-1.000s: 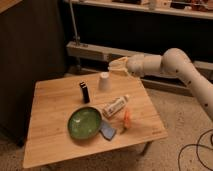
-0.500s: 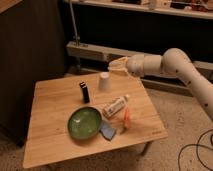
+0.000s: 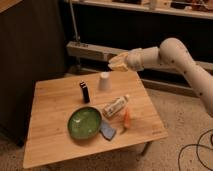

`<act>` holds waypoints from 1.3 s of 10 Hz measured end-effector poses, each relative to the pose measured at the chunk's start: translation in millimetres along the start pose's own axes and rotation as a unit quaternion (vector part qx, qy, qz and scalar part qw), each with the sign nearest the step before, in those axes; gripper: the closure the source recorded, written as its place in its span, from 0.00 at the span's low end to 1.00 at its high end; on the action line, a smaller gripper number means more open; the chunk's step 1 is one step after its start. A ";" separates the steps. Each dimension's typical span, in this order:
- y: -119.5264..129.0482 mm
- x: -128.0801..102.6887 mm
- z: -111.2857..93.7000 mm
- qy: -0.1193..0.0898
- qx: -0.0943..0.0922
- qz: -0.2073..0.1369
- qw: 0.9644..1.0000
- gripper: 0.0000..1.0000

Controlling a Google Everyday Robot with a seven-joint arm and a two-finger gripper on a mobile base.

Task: Place the ceramic cup over the eraser

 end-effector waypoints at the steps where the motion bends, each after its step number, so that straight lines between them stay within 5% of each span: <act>1: -17.5 10.9 13.1 0.028 -0.011 -0.007 1.000 0.67; 3: -36.2 43.3 48.5 0.057 -0.040 0.001 0.998 0.67; 6: -32.3 76.2 97.4 0.052 -0.068 0.018 0.996 0.67; 9: -30.2 93.0 114.9 0.067 -0.065 0.033 0.995 0.66; 10: -30.1 101.6 118.2 0.074 -0.062 0.044 0.994 0.63; 13: -24.9 134.0 123.3 0.074 -0.051 0.091 0.992 0.29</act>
